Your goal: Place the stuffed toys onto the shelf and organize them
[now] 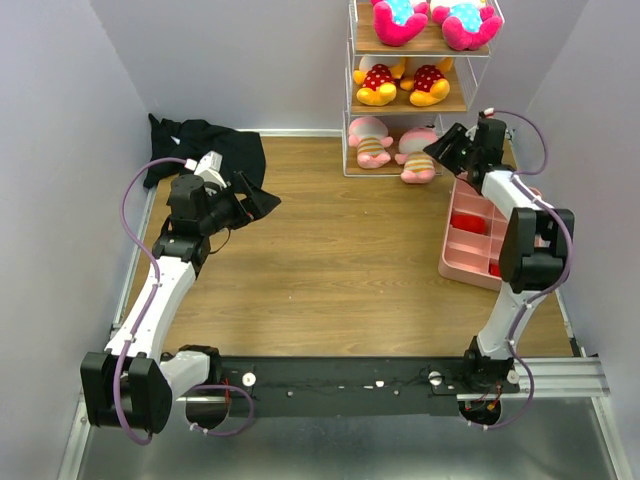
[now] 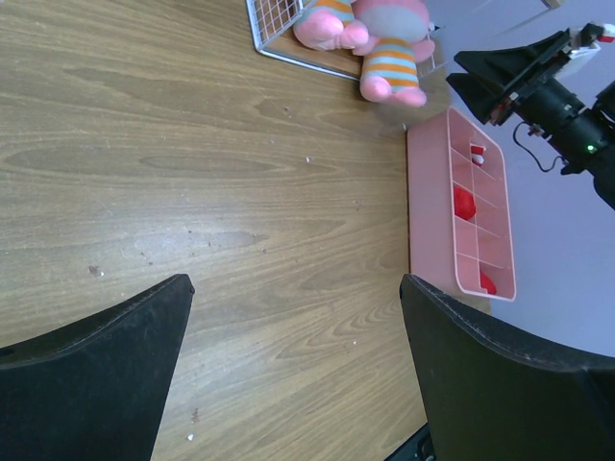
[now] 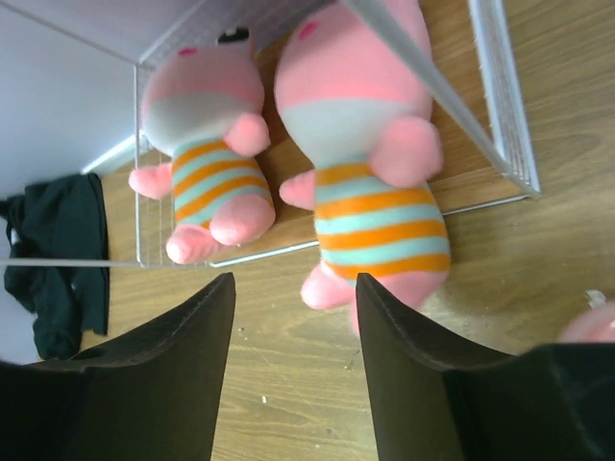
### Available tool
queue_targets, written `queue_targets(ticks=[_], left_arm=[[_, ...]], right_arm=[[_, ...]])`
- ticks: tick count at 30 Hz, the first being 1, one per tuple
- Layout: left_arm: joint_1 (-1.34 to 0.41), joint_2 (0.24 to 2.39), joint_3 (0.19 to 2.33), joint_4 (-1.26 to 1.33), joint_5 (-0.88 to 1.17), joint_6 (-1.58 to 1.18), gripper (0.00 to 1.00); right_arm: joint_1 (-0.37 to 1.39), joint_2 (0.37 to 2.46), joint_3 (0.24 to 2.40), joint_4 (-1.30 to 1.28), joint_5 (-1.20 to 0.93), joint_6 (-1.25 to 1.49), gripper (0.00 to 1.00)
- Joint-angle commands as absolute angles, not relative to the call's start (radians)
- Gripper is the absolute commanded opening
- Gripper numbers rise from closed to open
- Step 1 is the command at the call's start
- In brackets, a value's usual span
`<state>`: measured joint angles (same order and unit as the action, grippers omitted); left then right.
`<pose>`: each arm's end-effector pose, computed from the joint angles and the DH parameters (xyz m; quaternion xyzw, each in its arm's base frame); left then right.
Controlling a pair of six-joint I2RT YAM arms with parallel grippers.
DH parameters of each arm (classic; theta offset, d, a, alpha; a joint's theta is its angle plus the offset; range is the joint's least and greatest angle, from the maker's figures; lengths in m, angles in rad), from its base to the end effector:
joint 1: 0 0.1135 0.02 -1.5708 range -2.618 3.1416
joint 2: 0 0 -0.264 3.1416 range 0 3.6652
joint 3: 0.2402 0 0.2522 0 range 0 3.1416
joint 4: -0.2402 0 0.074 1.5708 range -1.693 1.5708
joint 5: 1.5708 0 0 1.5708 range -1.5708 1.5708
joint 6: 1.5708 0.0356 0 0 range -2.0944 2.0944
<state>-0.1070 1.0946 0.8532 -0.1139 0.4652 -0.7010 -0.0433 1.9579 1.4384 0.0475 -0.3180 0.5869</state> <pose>0.2473 -0.0426 0.3110 -0.1079 0.8024 -0.3924 0.4365 0.4582 -0.0087 0.2394 0.1824 0.8262 0.2685 0.4604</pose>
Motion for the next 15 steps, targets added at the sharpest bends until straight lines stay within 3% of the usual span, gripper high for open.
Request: queue_targets(ticks=[1, 5, 6, 9, 12, 15], left_arm=[[-0.109, 1.069, 0.864, -0.097, 0.479, -0.699, 0.99], [-0.109, 1.069, 0.862, -0.094, 0.482, -0.703, 0.99], [-0.109, 1.069, 0.862, -0.094, 0.482, -0.703, 0.99], [-0.109, 1.068, 0.862, -0.095, 0.479, -0.700, 0.99], [-0.109, 1.068, 0.864, -0.098, 0.476, -0.698, 0.99], [-0.109, 1.065, 0.865, -0.101, 0.474, -0.698, 0.99]], right_arm=[[-0.048, 1.882, 1.390, -0.052, -0.196, 0.618, 0.63], [-0.038, 1.827, 1.284, 0.023, -0.198, 0.684, 0.47], [-0.032, 1.815, 1.261, 0.040, -0.184, 0.693, 0.33], [-0.009, 1.807, 1.224, 0.075, -0.129, 0.695, 0.11], [-0.002, 1.847, 1.246, 0.034, -0.104, 0.667, 0.01], [0.029, 1.873, 1.217, 0.055, -0.077, 0.667, 0.01]])
